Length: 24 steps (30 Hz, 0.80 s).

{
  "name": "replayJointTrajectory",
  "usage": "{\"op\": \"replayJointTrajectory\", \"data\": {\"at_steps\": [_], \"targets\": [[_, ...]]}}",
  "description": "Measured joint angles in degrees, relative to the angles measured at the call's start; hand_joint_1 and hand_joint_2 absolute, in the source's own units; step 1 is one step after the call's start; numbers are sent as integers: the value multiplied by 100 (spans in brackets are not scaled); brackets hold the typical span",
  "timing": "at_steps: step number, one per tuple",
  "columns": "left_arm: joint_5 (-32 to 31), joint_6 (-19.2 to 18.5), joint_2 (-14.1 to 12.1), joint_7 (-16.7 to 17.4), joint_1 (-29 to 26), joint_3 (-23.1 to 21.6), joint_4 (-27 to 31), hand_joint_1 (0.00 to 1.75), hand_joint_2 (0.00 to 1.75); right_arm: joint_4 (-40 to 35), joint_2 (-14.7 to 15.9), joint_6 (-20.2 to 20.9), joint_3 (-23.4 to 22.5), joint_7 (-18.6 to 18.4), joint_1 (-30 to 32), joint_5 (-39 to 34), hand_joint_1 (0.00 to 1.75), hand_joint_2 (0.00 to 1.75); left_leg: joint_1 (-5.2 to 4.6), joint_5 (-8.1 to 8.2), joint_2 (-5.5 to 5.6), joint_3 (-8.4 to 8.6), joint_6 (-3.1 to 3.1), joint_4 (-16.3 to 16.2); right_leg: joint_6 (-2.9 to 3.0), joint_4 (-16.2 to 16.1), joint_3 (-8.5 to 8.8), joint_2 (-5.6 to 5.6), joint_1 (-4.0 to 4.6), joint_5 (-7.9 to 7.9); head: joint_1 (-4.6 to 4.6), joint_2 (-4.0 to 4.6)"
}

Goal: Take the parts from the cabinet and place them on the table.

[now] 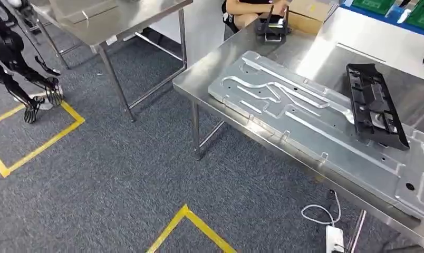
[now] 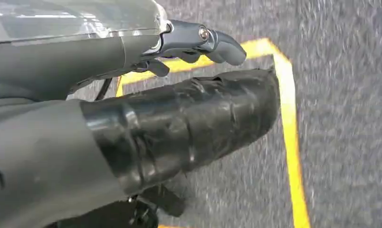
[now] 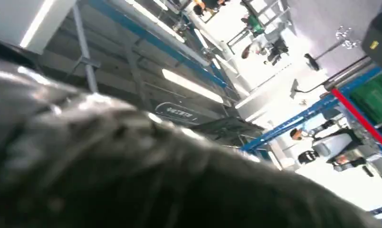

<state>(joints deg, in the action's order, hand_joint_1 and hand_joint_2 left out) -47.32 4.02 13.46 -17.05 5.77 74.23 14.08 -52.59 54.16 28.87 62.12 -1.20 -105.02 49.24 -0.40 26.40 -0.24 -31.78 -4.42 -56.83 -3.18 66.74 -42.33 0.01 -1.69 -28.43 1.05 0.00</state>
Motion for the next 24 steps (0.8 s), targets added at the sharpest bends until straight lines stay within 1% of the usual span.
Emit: {"op": "replayJointTrajectory", "data": {"at_steps": [1, 2, 3, 4, 5, 6, 7, 8, 12, 14, 15, 16, 17, 18, 19, 20, 21, 22, 23, 24], "targets": [[31, -11, 0, 22, 0, 0, 0, 0, 0, 0, 4, 0, 7, 2, 13, -22, 0, 0, -9, -43, -10, -59, -2, -2, -20, 420, -103, 0, 0, -220, -2, 2], [37, -11, 0, 54, 0, 2, 0, 0, 0, 0, 11, 0, 24, 2, 25, -37, 0, 0, -12, -89, -20, -130, -2, -14, -33, 770, -170, 0, 0, -299, -2, 2], [37, -11, 0, 66, -3, 2, 0, 0, 0, 0, 15, 0, 39, 2, 28, -46, 0, 0, -14, -128, -23, -196, 4, -25, -35, 873, -134, 0, 1, -231, -2, 2], [37, -11, 2, 72, -6, 2, 0, 0, 0, 0, 17, -2, 55, 0, 26, -59, 0, 0, -14, -161, -29, -253, 12, -39, -31, 724, 35, 0, 2, -95, -2, 2], [37, -11, 4, 74, -2, 2, 0, 0, 0, 0, 17, -7, 61, 0, 21, -68, 0, 0, -12, -186, -30, -299, 30, -61, -22, 299, 384, 2, 2, 70, -2, 2], [37, -11, 7, 74, 1, 2, 0, 0, 0, 0, 17, -17, 61, 0, 5, -76, 0, 0, -12, -201, -30, -327, 44, -88, 0, -278, 804, 3, 3, 178, -2, 2], [37, -9, 9, 72, 3, 2, 0, 0, 0, 0, 17, -22, 61, 0, -16, -76, 0, 0, -13, -210, -34, -344, 59, -121, 42, -796, 1118, 2, 16, 37, -2, 2], [37, -9, 9, 68, 6, 2, 0, 0, 0, -4, 13, -26, 61, 0, -18, -76, 0, 0, -28, -225, -32, -369, 85, -131, 69, -836, 1186, -1, 71, 47, -7, 2], [37, -9, 9, 68, 6, 2, 0, 0, 0, -4, 13, -26, 61, 0, -18, -76, 0, 0, -28, -225, -32, -369, 85, -131, 69, -836, 1186, -1, 71, 47, -7, 2], [37, -9, 9, 68, 8, 2, 0, 0, 0, -7, 13, -26, 61, 0, -18, -76, 0, 0, -27, -235, -33, -357, 99, -126, 85, -817, 1161, -2, 75, 76, -13, 0], [37, -6, 9, 68, 11, 2, 0, 0, 0, -9, 22, -20, 63, -7, -43, -76, 0, 0, -27, -250, -31, -359, 124, -145, 130, -866, 1152, 1, 81, 62, 7, 2], [37, -6, 9, 74, 12, 2, 0, 0, 0, -7, 22, -18, 66, -26, -55, -79, 0, 0, -22, -271, -30, -368, 156, -138, 162, -853, 1138, -1, 93, 62, 2, 0], [37, -2, 9, 96, 6, 2, 0, 0, 0, -4, 13, -15, 68, -116, -79, -129, 0, 0, -17, 95, -7, -575, 272, -565, 315, -949, 1102, -13, 29, 194, -11, 0], [37, -2, 9, 107, 1, 2, 0, 0, 0, -4, 6, -15, 68, -140, -76, -140, 0, 0, 8, 360, -6, -739, 299, -993, 333, -946, 1074, -32, 34, 216, -11, 0], [37, -2, 9, 109, -1, 2, 0, 0, 0, -2, 4, -15, 70, -164, -78, -164, 0, 0, 24, 581, -6, -916, 321, -1453, 336, -941, 1044, -56, 39, 230, -11, 2], [37, -2, 11, 111, 0, 2, 0, 0, 0, -2, -2, -13, 70, -181, -83, -188, 0, 0, 40, 717, -6, -1065, 340, -1848, 330, -927, 1013, -94, 42, 247, -11, 2], [37, -2, 11, 111, -1, 2, 0, 0, 0, -2, -9, -13, 70, -184, -82, -197, 0, 0, 53, 713, -6, -1099, 348, -1998, 326, -912, 990, -126, 43, 254, -11, 2], [37, -2, 11, 111, -1, 2, 0, 0, 0, -2, -11, -11, 70, -188, -83, -197, 0, 0, 60, 545, -3, -972, 353, -1819, 320, -889, 974, -178, 41, 257, -11, 2], [37, -2, 11, 109, -2, 2, 0, 0, 0, -2, -11, -9, 70, -190, -91, -194, 0, 0, 64, 325, 14, -741, 346, -1439, 318, -867, 964, -220, 39, 257, -11, 2], [37, -4, 9, 109, -2, 2, 0, 0, 0, -2, -13, 0, 70, -190, -103, -186, 0, 0, 66, 96, 75, -452, 329, -913, 312, -842, 953, -263, 37, 253, -11, 0]]}}
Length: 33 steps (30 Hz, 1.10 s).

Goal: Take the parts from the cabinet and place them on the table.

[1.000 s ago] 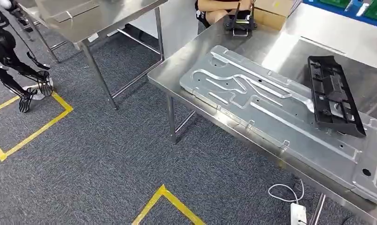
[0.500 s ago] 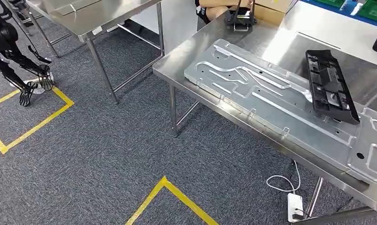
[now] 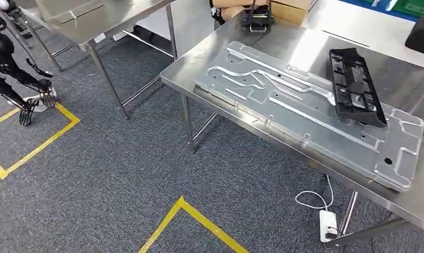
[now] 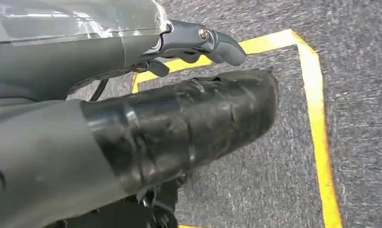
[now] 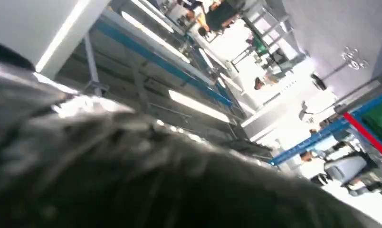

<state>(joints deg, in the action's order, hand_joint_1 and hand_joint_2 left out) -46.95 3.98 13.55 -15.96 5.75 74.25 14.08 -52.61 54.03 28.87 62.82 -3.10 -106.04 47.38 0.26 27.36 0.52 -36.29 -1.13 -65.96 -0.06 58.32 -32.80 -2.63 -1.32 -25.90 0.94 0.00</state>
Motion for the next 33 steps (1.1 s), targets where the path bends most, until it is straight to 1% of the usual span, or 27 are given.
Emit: {"op": "replayJointTrajectory", "data": {"at_steps": [1, 2, 3, 4, 6, 7, 8, 9, 11, 12, 13, 15, 16, 17, 18, 22, 23, 24, 25, 26, 27, 28, 29, 30, 31, 32, 33], "targets": [[0, -2, 0, 0, -2, 0, 0, 0, 0, 0, -5, 11, 0, 0, -9, 11, 0, 0, 9, -124, 183, 268, -29, 527, -14, 30, -27, -40, -12, -9, 0, 2], [0, -9, -7, 2, -3, 0, 0, 0, 0, 0, -13, 33, 4, 0, -43, 20, 0, 0, 36, -12, 330, 414, -53, 643, -55, 46, -78, -88, 1, -1, 2, 2], [0, -11, -7, 0, -15, 0, 0, 0, 0, -2, -34, 39, 11, 0, -46, 28, 0, 0, 32, -92, 313, 350, -54, 630, -89, 43, -86, -147, -13, 21, 0, 0], [0, -15, -7, 0, -17, 0, 0, 0, 0, -2, -46, 48, 15, 2, -46, 31, 0, 0, 15, -50, 257, 371, -64, 690, -134, 44, -104, -202, -17, 37, 2, 0], [0, -18, -2, 0, 0, 0, 0, 0, 0, -2, -46, 53, 15, 2, -63, 55, 0, 0, 24, -84, 133, 381, -143, 777, -237, -14, -129, -331, -25, 93, 0, 2], [0, -22, 0, 0, 6, 0, 0, 0, 0, -2, -37, 55, 15, 2, -71, 64, 0, 0, 47, -132, 27, 405, -187, 854, -231, 54, -151, -207, -51, 36, 4, 2], [0, -22, -2, 0, 0, 0, 0, 0, 0, 0, -13, 64, 15, 2, -121, 74, 0, 0, 38, -153, -15, 406, -217, 893, -240, 254, -261, 24, -19, -133, 9, 2], [0, -22, -4, 0, -6, 0, 0, 0, 0, 0, -15, 68, 15, 0, -160, 83, 0, 0, 29, -161, -67, 390, -229, 893, -262, 623, -432, 145, -15, -354, 7, 0], [0, -24, -4, 0, -13, 0, 0, 0, 0, -2, -22, 96, 33, 7, -154, 88, 0, 0, 14, -156, -207, 374, -234, 885, -299, 1485, -823, 218, -22, -702, 7, 0], [0, -33, -4, 2, -10, 0, 0, 0, 0, -2, -22, 105, 55, 7, -159, 90, 0, 0, 8, -154, -276, 365, -237, 879, -312, 1663, -906, 233, -27, -705, 7, 2], [0, -33, -2, 2, -8, 0, 0, 0, 0, -2, -22, 116, 77, 7, -174, 94, 0, 0, 7, -148, -339, 362, -240, 868, -317, 1554, -845, 244, -30, -578, 7, 2], [0, -42, -2, 2, -9, 0, 0, 0, 0, -2, -22, 138, 98, 7, -222, 96, 0, 0, 7, -110, -449, 374, -220, 831, -301, 694, -390, 347, -27, -104, 7, 0], [0, -44, 0, 2, -9, 0, 0, 0, 0, -2, -22, 138, 103, 7, -252, 96, 0, 0, -1, -85, -510, 384, -203, 800, -282, 147, -98, 524, -18, 101, 7, 2], [0, -48, -4, 2, -9, 0, 0, 0, 0, -2, -22, 138, 109, 7, -260, 98, 0, 0, -40, -68, -547, 387, -178, 794, -217, 47, -72, 760, 64, -12, 7, 2], [0, -53, -4, 2, -5, 0, 0, 0, 0, -7, -33, 142, 127, 9, -274, 98, 0, 0, -57, -49, -612, 391, -150, 766, -184, 9, -94, 665, 64, 51, 4, 0], [0, -68, -4, 4, 7, 0, 0, 0, 0, -7, -22, 144, 146, 9, -292, 101, 0, 0, -75, -14, -864, 458, -67, 799, -85, 8, -138, 378, 37, 78, 4, 2], [0, -68, -9, 4, 10, 0, 0, 0, 0, -7, -22, 142, 149, 7, -318, 101, 0, 0, -31, 151, -631, 371, -21, 608, -44, -22, -121, 330, 7, 106, 2, 0], [0, -68, -9, 4, 9, 0, 0, 0, 0, -4, -31, 142, 159, 4, -329, 101, 0, 0, -22, 399, -380, 187, -5, 212, -27, -19, -139, 268, 0, 116, 2, 0], [0, -68, -9, 4, 3, 0, 0, 0, 0, -4, -53, 138, 177, 7, -323, 101, 0, 0, -12, 634, -224, -41, 3, -298, -8, -17, -152, 191, -1, 128, 0, 2], [0, -68, -9, 4, -6, 0, 0, 0, 0, -7, -66, 138, 197, 20, -303, 85, 0, 0, -11, 806, -147, -264, 4, -758, -5, -11, -166, 114, 1, 130, 0, 2], [0, -68, -9, 4, -7, 0, 0, 0, 0, -7, -77, 136, 197, 18, -295, 77, 0, 0, -14, 853, -105, -423, -3, -1052, -4, 4, -181, 32, 4, 131, 0, 2], [0, -68, -9, 4, -12, 0, 0, 0, 0, -7, -77, 133, 197, 17, -296, 66, 0, 0, -16, 763, -86, -454, -21, -1071, -4, 18, -187, -42, 9, 130, 0, 2], [0, -68, -9, 4, -16, 0, 0, 0, 0, -7, -77, 129, 197, 13, -299, 57, 0, 0, -16, 517, -75, -335, -48, -777, -5, 32, -189, -127, 16, 129, 0, 2], [0, -68, -9, 4, -16, 0, 0, 0, 0, -7, -77, 125, 199, 11, -303, 50, 0, 0, -17, 230, -13, -123, -85, -296, -5, 38, -189, -209, 23, 128, 0, 2], [0, -68, -9, 2, -17, 0, 0, 0, 0, -7, -79, 116, 197, 9, -302, 46, 0, 0, -19, -35, 138, 122, -133, 254, -6, 39, -189, -289, 25, 129, 0, 2], [0, -68, -35, 2, -24, 0, 0, 0, 0, -7, -79, 116, 201, 9, -306, 37, 0, 0, -10, -76, 436, 247, -186, 591, -15, 44, -210, -340, 18, 130, 7, 2], [0, -68, -37, -2, -27, 0, 0, 0, 0, -4, -81, 116, 201, 2, -307, 35, 0, 0, 17, -61, 429, 330, -170, 727, -47, 76, -243, -427, 41, 127, 4, 0]]}}
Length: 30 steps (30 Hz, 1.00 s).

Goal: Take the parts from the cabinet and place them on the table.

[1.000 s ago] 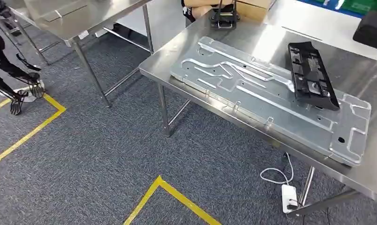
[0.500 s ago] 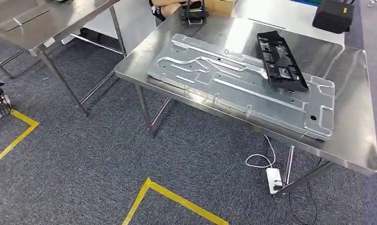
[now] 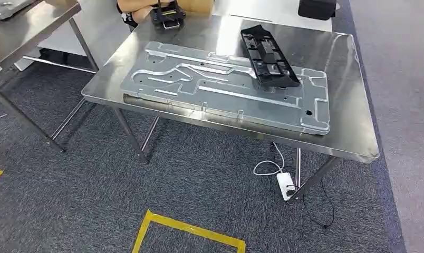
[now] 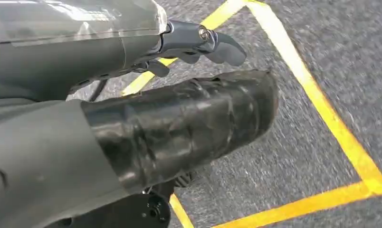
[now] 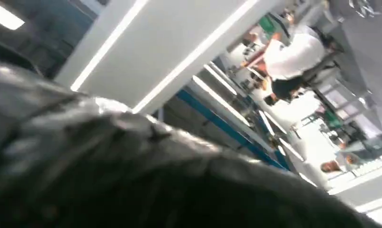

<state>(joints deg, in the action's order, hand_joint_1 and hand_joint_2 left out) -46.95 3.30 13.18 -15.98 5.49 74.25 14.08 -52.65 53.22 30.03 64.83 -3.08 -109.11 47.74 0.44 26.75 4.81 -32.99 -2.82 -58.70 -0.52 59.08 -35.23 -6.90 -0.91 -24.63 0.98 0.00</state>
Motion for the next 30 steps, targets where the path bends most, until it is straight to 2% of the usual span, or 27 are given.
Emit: {"op": "replayJointTrajectory", "data": {"at_steps": [1, 3, 4, 5, 6, 7, 8, 9, 10, 11, 12, 13, 14, 15, 18, 19, 20, 21, 22, 23, 24, 25, 26, 27, 28, 29, 30], "targets": [[0, 0, 0, 0, 7, 0, 0, 0, 0, 0, 0, -2, 0, 4, -7, -4, 0, 0, -29, -6, -68, -6, 12, -28, -49, -20, -22, -54, -46, 29, -4, 2], [2, -2, 2, -4, 34, 0, 0, 0, 0, 4, 18, 7, -2, 2, -9, -7, 0, 0, -62, -19, -190, 14, -15, 1, -148, -60, -41, -203, -86, 63, -2, 2], [2, -4, 26, -4, 34, 0, -2, 0, 0, 4, 24, 7, -2, 0, -11, -7, 0, 0, 9, -81, -300, 53, -49, 122, -159, -34, -56, -180, -99, 49, -7, 2], [0, -7, 22, -4, 35, 0, 0, 0, 0, 9, 48, 15, -2, 0, -54, -7, 0, 0, -10, -97, -394, 70, -76, 154, -161, 102, -121, 206, -36, -63, 13, 2], [0, -7, 13, -4, 23, 0, 0, 0, 0, 9, 42, 24, 0, -2, -95, -7, 0, 0, -16, -105, -452, 71, -100, 161, -181, 399, -270, 457, -33, -260, 2, 0], [0, -7, 13, -4, 19, 0, 0, 0, 0, 9, 17, 31, 0, 0, -102, -7, 0, 0, -25, -100, -529, 64, -106, 160, -204, 814, -456, 582, -43, -472, 9, 0], [0, -7, 13, -4, 17, 0, 0, 0, 0, 9, 17, 39, 0, 9, -76, -7, 0, 0, -32, -90, -609, 61, -108, 155, -223, 1244, -653, 642, -58, -657, 4, 0], [0, -7, 11, -2, 18, 0, 0, 0, 0, 11, 17, 46, 0, 9, -61, -7, 0, 0, -35, -83, -692, 51, -105, 149, -240, 1600, -820, 675, -78, -758, 7, 2], [0, -7, 13, 0, 18, 0, 0, 0, 0, 11, 17, 46, 0, 9, -63, -7, 0, 0, -35, -72, -763, 46, -101, 139, -253, 1638, -837, 688, -91, -697, 7, 2], [0, -15, 13, 4, 13, 0, 0, 0, 0, 11, 20, 46, 0, 7, -70, -7, 0, 0, -34, -55, -831, 51, -94, 122, -258, 1384, -698, 696, -93, -506, 7, 0], [0, -15, 22, 4, 14, 0, 0, 0, 0, 15, 20, 46, 0, 4, -82, -7, 0, 0, -31, -27, -894, 64, -83, 101, -252, 903, -419, 730, -91, -245, 7, 2], [0, -15, 31, 4, 15, 0, 0, 0, 0, 15, 20, 39, 0, 4, -102, -7, 0, 0, -31, 4, -963, 82, -65, 76, -237, 341, -114, 834, -87, -7, 7, 0], [0, -15, 33, 4, 15, 0, 0, 0, 0, 15, 20, 35, 0, 4, -112, -7, 0, 0, -54, 36, -1029, 96, -33, 62, -197, -35, 55, 1124, -37, -54, 4, 0], [0, -15, 33, 2, 23, 0, 0, 0, 0, 15, 9, 35, 0, 7, -119, -7, 0, 0, -91, 55, -1089, 99, -7, 41, -153, -37, 44, 1121, 4, -5, 7, 2], [0, -15, 31, 4, 49, 0, 0, 0, 0, 22, 15, 35, 0, 2, -128, -7, 0, 0, -92, 80, -1272, 149, 51, 67, -68, -9, -7, 884, 16, -8, 2, 2], [0, -15, 31, 4, 52, 0, 0, 0, 0, 26, 24, 35, 0, 4, -155, -7, 0, 0, -105, 114, -1328, 158, 90, 53, -29, -56, 16, 811, -21, 18, 2, 2], [0, -15, 28, 4, 49, 0, 0, 0, 0, 26, 13, 28, 0, 7, -168, -7, 0, 0, -62, 210, -1041, 132, 138, -57, -2, -78, 28, 757, -54, 35, 4, 0], [0, -13, 28, 4, 49, 0, 0, 0, 0, 31, -4, 26, 2, 7, -178, -7, 0, 0, -38, 415, -756, -1, 148, -351, 34, -80, 20, 697, -61, 51, 0, 0], [0, -13, 28, 13, 39, 0, 0, 0, 0, 33, -43, 26, 6, 9, -174, -13, 0, 0, -28, 640, -621, -197, 153, -780, 59, -81, 2, 628, -61, 55, 2, 2], [0, -11, 26, 22, 31, 0, 0, 0, 0, 35, -70, 28, 22, 26, -161, -31, 0, 0, -27, 847, -554, -431, 161, -1263, 67, -76, -12, 540, -55, 60, 0, 2], [0, 0, 28, 24, 28, 0, 0, 0, 0, 35, -79, 28, 22, 28, -160, -44, 0, 0, -28, 951, -529, -620, 164, -1624, 70, -65, -28, 460, -49, 63, 2, 2], [0, 2, 28, 24, 28, 0, 0, 0, 0, 35, -81, 28, 22, 28, -165, -46, 0, 0, -27, 920, -519, -712, 157, -1767, 70, -52, -35, 382, -39, 62, 0, 0], [0, 2, 28, 24, 25, 0, 0, 0, 0, 42, -81, 31, 22, 26, -168, -46, 0, 0, -27, 751, -517, -663, 138, -1621, 70, -42, -35, 303, -32, 61, 2, 2], [-2, 4, 28, 24, 23, 0, 0, 0, 0, 46, -83, 31, 22, 26, -174, -46, 0, 0, -27, 489, -496, -499, 112, -1236, 69, -32, -34, 222, -23, 60, 2, 0], [-2, 7, 28, 24, 23, 0, 0, 0, 0, 46, -87, 31, 22, 26, -184, -48, 0, 0, -30, 217, -408, -285, 75, -747, 67, -29, -31, 145, -16, 59, 0, 0], [-4, 9, 26, 22, 21, 0, 0, 0, 0, 50, -90, 31, 22, 26, -196, -50, 0, 0, -28, -10, -195, -75, 25, -262, 64, -27, -33, 67, -16, 60, 2, 0], [-7, 13, 3, 24, 11, 0, 0, 0, 0, 59, -88, 39, 31, 26, -206, -55, 0, 0, -4, 36, 101, -11, -22, -106, 43, -14, -64, 10, -15, 57, 7, 2]]}}
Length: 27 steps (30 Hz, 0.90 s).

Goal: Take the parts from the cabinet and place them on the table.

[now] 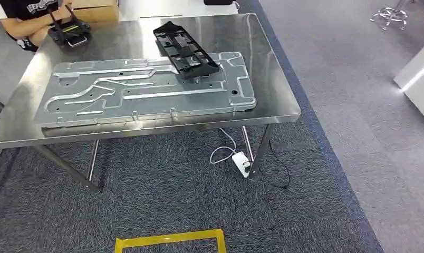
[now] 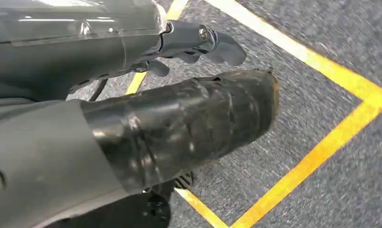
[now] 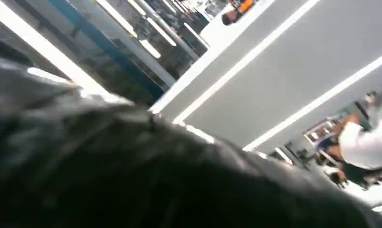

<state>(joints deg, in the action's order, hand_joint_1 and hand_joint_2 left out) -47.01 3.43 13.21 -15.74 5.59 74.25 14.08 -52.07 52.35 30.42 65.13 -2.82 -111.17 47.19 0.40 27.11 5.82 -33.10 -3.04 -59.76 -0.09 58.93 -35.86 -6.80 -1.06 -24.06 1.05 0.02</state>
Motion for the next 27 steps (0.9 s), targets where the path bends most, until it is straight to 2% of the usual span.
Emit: {"op": "replayJointTrajectory", "data": {"at_steps": [1, 2, 3, 4, 5, 6, 7, 8, 9, 10, 11, 12, 13, 14, 15, 16, 17, 19, 20, 21, 22, 23, 24, 25, 26, 27], "targets": [[0, 7, -5, -9, 0, -2, 0, 0, 0, 22, -11, 15, 0, 2, -29, -5, 0, 0, 9, 0, -44, 42, 34, 103, -40, 19, -33, -92, 5, 14, -4, 0], [-4, 7, -5, -4, 4, -2, 0, 0, 0, 24, -15, 42, 0, 24, -49, -9, 0, 0, -27, -4, -132, 45, 37, 99, -96, -2, -58, -157, -48, 42, 0, 0], [-11, 7, -5, -4, 14, -2, 0, 0, 0, 24, -20, 77, -2, 33, -66, -7, 0, 0, -46, -9, -190, 61, 31, 98, -143, -28, -73, -244, -77, 64, -20, -2], [-13, 7, 0, -4, 22, -4, 0, 0, 0, 35, 5, 107, -4, 39, -101, -2, 0, 0, -18, -50, -286, 85, 6, 183, -193, -52, -76, -332, -64, 86, -9, 0], [-20, 4, 19, 0, 24, -4, 0, 0, 0, 44, 22, 129, -4, 44, -125, 2, 0, 0, 1, -95, -408, 123, -4, 254, -182, 23, -96, -41, -69, 42, -4, -2], [-22, 4, 11, 0, 19, -2, 0, 0, 0, 51, 29, 162, 0, 52, -211, 13, 0, 0, 4, -102, -464, 137, -22, 290, -204, 206, -196, 353, -22, -102, 11, 0], [-24, 2, 6, 2, 4, -2, 0, 0, 0, 51, 13, 197, 4, 57, -282, 22, 0, 0, 1, -101, -548, 133, -28, 292, -228, 568, -378, 529, -27, -319, 0, -2], [-28, -7, 2, 9, -5, -2, 0, 0, 0, 48, 9, 232, 7, 94, -295, 22, 0, 0, -2, -88, -637, 139, -39, 289, -256, 1011, -584, 605, -39, -526, 4, 0], [-31, -11, -3, 18, -2, -2, 0, 0, 0, 48, 4, 258, 7, 103, -293, 22, 0, 0, -1, -75, -735, 140, -42, 286, -285, 1412, -777, 642, -61, -667, 7, -2], [-30, -11, -3, 29, 1, -2, 0, 0, 0, 48, 7, 271, 9, 105, -301, 22, 0, 0, 0, -61, -823, 139, -44, 276, -311, 1589, -864, 657, -87, -675, 4, 0], [-31, -11, -3, 39, -4, -2, 0, 0, 0, 48, 7, 280, 7, 105, -315, 22, 0, 0, 1, -43, -900, 146, -33, 266, -332, 1491, -809, 680, -108, -553, 6, 0], [-31, -13, 0, 53, -5, -4, -2, 0, 0, 48, 7, 282, 9, 101, -345, 20, 0, 0, 6, -15, -972, 155, -23, 250, -344, 1180, -642, 712, -122, -353, 6, 0], [-35, -13, 4, 64, -3, -4, -2, 0, 0, 48, 7, 282, 9, 87, -373, 2, 0, 0, 8, 17, -1045, 172, -4, 226, -346, 715, -384, 771, -124, -121, 6, 0], [-42, -11, 6, 83, -1, -4, -2, 0, 0, 37, 7, 267, 9, 55, -403, -52, 0, 0, 6, 64, -1119, 196, 31, 192, -341, 157, -69, 960, -119, 98, 6, 0], [-44, -4, 2, 94, 3, -7, 0, 0, 0, 35, 26, 243, 11, 4, -395, -96, 0, 0, -44, 98, -1181, 205, 77, 183, -299, 57, -29, 1209, -29, -35, 9, 0], [-48, 11, 0, 101, 14, -9, 0, 0, 0, 0, 29, 221, 11, -18, -407, -140, 0, 0, -56, 130, -1225, 216, 108, 144, -252, 9, -36, 1167, -30, 25, 2, 0], [-52, 13, 0, 101, 25, -11, 0, 0, 0, -26, 57, 203, 11, -39, -380, -177, 0, 0, -60, 138, -1286, 247, 130, 157, -212, 38, -63, 1053, -26, 6, 2, -2], [-72, 22, 0, 98, 41, -17, 0, 0, 0, -65, 214, 179, 11, -76, -389, -212, 0, 0, -75, 168, -1400, 284, 178, 176, -167, 43, -71, 943, -23, 1, 4, 0], [-98, 24, 0, 92, 39, -22, 0, 0, 0, -111, 229, 168, 9, -87, -395, -212, 0, 0, -48, 237, -1343, 257, 217, 147, -116, 3, -35, 878, -90, 21, -9, 0], [-101, 24, 0, 83, 28, -24, 0, 0, 0, -127, 302, 164, 9, -96, -408, -212, 0, 0, -24, 373, -1011, 226, 235, -23, -94, -14, -39, 801, -76, 24, -4, -2], [-105, 26, 0, 72, 22, -26, 0, 0, 0, -166, 311, 153, 11, -96, -406, -212, 0, 0, -6, 563, -816, 82, 233, -341, -47, -9, -45, 750, -73, 35, -9, 0], [-111, 26, 0, 66, 3, -28, 0, 0, 0, -207, 319, 147, 13, -94, -397, -223, 0, 0, -3, 823, -689, -180, 232, -882, -27, -8, -62, 661, -64, 32, -9, 0], [-116, 24, 0, 61, -3, -35, 0, 0, 0, -234, 335, 147, 13, -96, -382, -236, 0, 0, -6, 986, -635, -400, 233, -1323, -21, -4, -72, 561, -54, 32, -11, -2], [-122, 24, 0, 53, -6, -39, 0, 0, 0, -264, 370, 147, 13, -109, -381, -271, 0, 0, -6, 1038, -617, -579, 230, -1639, -19, 3, -74, 470, -40, 31, -11, -2], [-125, 24, 0, 46, -7, -44, -2, 0, 0, -288, 400, 142, 13, -136, -381, -304, 0, 0, -6, 923, -610, -606, 219, -1636, -16, 6, -66, 392, -28, 29, -9, 0], [-125, 20, 2, 37, -8, -46, -2, 0, 0, -301, 420, 114, 13, -197, -365, -343, 0, 0, -6, 694, -604, -517, 198, -1384, -14, 11, -60, 304, -20, 27, -11, -2]]}}
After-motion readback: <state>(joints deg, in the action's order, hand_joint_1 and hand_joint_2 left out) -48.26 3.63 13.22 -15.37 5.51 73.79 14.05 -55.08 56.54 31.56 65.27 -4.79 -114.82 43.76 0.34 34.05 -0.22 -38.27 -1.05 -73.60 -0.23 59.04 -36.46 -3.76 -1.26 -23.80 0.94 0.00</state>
